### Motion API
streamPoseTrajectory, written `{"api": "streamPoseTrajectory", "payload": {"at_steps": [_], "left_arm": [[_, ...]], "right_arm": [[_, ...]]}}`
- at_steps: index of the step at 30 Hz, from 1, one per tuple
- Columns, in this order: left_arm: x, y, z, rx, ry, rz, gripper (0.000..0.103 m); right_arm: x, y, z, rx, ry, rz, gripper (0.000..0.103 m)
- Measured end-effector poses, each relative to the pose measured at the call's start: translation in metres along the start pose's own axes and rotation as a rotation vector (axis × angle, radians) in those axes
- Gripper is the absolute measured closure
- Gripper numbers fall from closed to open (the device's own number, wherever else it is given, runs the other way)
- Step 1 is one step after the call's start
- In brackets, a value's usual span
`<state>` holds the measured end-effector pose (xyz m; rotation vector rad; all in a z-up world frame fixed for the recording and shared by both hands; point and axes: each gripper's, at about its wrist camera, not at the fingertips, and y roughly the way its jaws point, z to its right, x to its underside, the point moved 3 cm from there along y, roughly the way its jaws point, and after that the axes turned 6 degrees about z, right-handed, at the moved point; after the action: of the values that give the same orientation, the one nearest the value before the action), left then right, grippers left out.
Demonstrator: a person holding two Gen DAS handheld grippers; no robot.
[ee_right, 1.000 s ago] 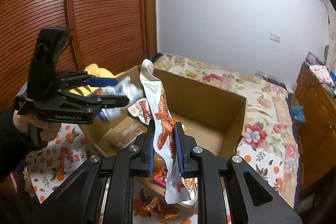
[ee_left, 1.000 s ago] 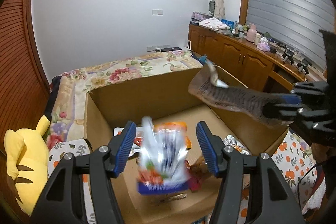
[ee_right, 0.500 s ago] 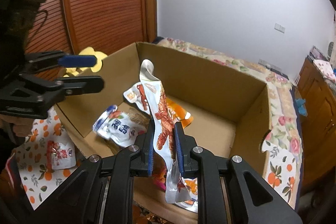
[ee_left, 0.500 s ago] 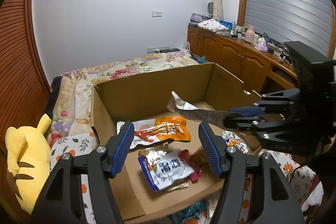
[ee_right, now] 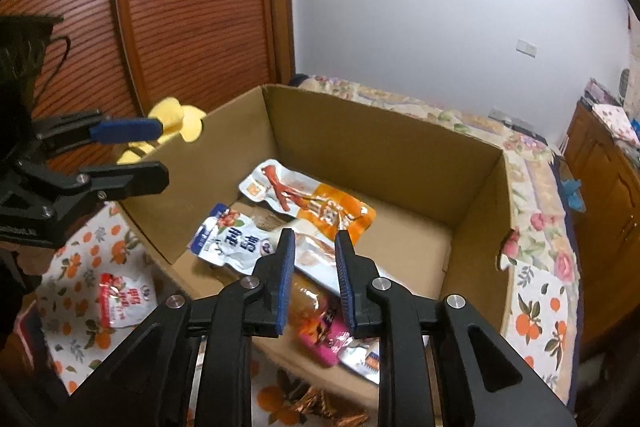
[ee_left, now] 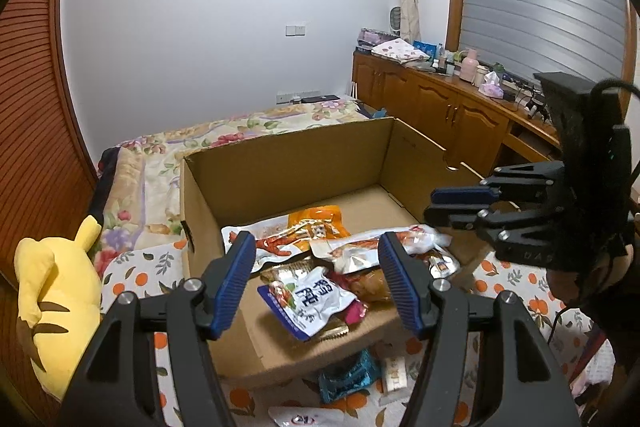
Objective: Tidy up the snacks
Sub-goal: 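Withdraw both open tools from the box toward the remaining packets, then grasp the red-labelled duck-neck pouch with the left tool while the right tool grasps the bronze foil wrapper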
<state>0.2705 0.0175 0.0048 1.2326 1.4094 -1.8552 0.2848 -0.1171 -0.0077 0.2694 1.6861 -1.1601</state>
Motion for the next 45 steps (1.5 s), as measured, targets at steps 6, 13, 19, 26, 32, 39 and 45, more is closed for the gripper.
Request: {"api": "streamPoseTrajectory", "payload": {"at_steps": [6,13,19,26,32,39,45], "left_arm": [[0.01,-0.019,0.011,0.005,0.006,0.006,0.039],[0.027,-0.036,0.024,0.014,0.011,-0.002,0.039],[0.043,-0.052,0.035,0.016,0.012,-0.006,0.039],[0.063,-0.065,0.043,0.012,0.003,-0.026,0.039],[0.085,-0.065,0.039,0.0,-0.004,-0.071,0.039],[0.113,-0.055,0.024,-0.015,-0.032,-0.129,0.039],[0.13,-0.046,0.016,-0.02,-0.034,-0.171,0.039]], "right_arm": [[0.004,-0.038,-0.011,0.001,0.012,0.052,0.078],[0.014,-0.066,-0.028,0.015,0.002,0.073,0.059],[0.032,-0.078,-0.039,0.051,-0.002,0.063,0.045],[0.05,-0.087,-0.047,0.061,0.001,0.054,0.041],[0.065,-0.089,-0.053,0.055,-0.003,0.034,0.04],[0.083,-0.078,-0.053,0.054,0.007,-0.004,0.04],[0.092,-0.069,-0.051,0.055,0.014,-0.028,0.04]]}}
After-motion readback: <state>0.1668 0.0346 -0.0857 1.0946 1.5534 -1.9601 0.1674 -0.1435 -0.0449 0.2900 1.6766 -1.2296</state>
